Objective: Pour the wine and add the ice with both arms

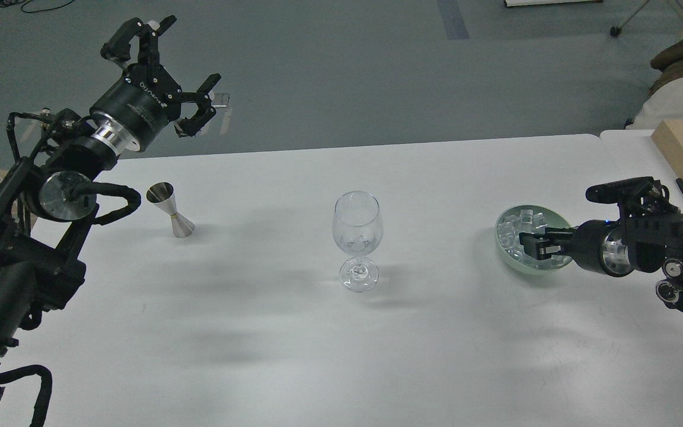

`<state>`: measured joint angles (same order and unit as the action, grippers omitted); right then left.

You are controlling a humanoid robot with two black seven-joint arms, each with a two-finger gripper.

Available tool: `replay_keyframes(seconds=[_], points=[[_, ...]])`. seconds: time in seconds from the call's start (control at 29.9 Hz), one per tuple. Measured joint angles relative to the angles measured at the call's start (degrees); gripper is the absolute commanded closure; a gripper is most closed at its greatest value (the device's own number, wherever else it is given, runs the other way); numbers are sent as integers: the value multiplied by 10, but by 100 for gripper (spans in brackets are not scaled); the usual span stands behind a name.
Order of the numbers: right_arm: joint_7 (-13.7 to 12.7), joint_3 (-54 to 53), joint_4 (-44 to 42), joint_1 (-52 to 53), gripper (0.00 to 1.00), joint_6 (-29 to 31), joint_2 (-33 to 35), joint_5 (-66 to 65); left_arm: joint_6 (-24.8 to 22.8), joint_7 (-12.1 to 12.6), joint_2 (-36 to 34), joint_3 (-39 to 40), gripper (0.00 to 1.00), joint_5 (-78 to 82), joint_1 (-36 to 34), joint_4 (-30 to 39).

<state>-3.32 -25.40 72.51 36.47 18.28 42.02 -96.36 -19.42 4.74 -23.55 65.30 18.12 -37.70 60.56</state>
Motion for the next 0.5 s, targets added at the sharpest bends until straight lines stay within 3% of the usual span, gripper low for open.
replay_keyframes(seconds=[0.3,0.5], points=[[0,0,-2,-4,56,1,0,0,0,0,0,0,2,0,0,0],[-1,0,-3,-4,69,11,-1,0,0,0,0,0,2,0,0,0]])
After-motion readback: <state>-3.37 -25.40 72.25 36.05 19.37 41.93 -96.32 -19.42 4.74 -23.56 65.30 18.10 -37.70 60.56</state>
